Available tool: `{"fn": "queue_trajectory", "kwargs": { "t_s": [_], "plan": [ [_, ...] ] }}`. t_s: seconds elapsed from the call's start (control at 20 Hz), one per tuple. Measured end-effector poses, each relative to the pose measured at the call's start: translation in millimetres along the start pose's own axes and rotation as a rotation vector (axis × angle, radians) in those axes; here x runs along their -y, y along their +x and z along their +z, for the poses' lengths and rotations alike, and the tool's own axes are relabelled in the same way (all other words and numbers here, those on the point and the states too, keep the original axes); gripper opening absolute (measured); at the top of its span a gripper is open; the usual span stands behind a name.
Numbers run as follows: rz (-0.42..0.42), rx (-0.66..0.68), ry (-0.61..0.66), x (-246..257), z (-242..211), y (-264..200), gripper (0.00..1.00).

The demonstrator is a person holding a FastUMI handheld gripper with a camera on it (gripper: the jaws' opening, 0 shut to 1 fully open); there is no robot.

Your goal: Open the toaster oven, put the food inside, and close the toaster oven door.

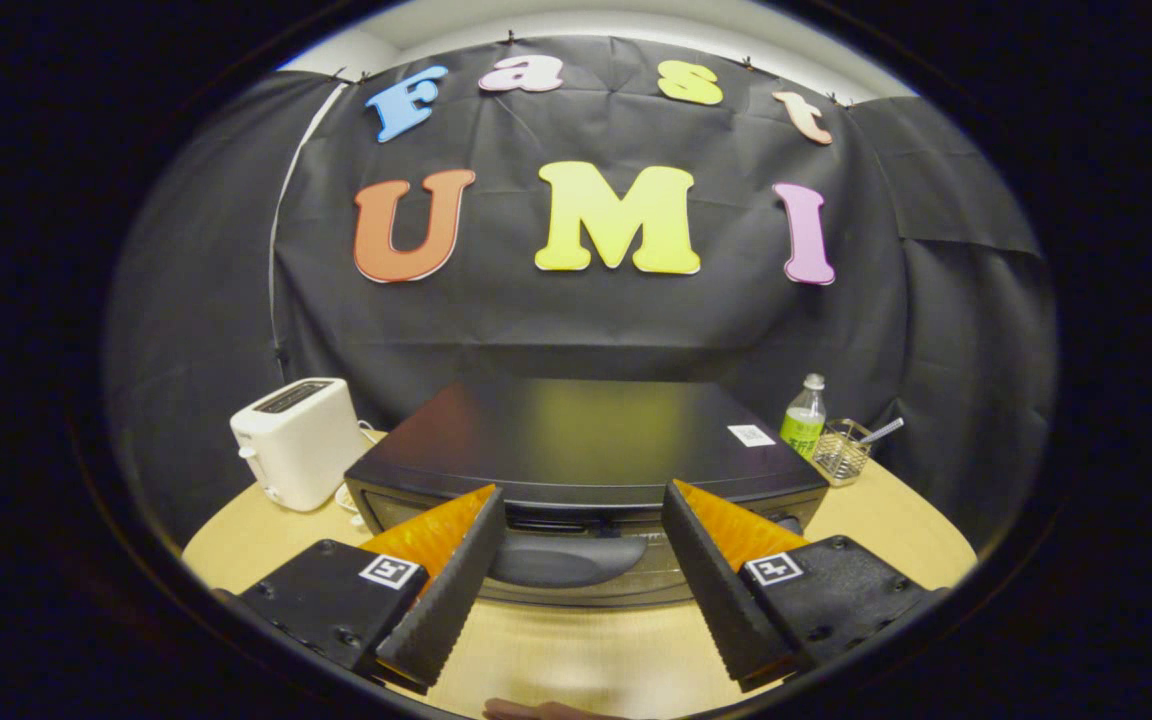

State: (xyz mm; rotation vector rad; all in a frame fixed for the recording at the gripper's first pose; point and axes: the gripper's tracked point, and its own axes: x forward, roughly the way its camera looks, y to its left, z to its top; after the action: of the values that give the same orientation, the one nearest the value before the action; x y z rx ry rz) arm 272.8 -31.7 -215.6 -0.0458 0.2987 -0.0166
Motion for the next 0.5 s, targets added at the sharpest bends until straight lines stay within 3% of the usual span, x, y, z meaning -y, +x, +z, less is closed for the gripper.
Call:
{"fn": "queue_trajectory", "kwargs": {
  "t_s": [0.5],
  "plan": [
    [-0.027, -0.015, -0.005, -8.6, -4.9, 2.6, 1.00]
  ]
}}
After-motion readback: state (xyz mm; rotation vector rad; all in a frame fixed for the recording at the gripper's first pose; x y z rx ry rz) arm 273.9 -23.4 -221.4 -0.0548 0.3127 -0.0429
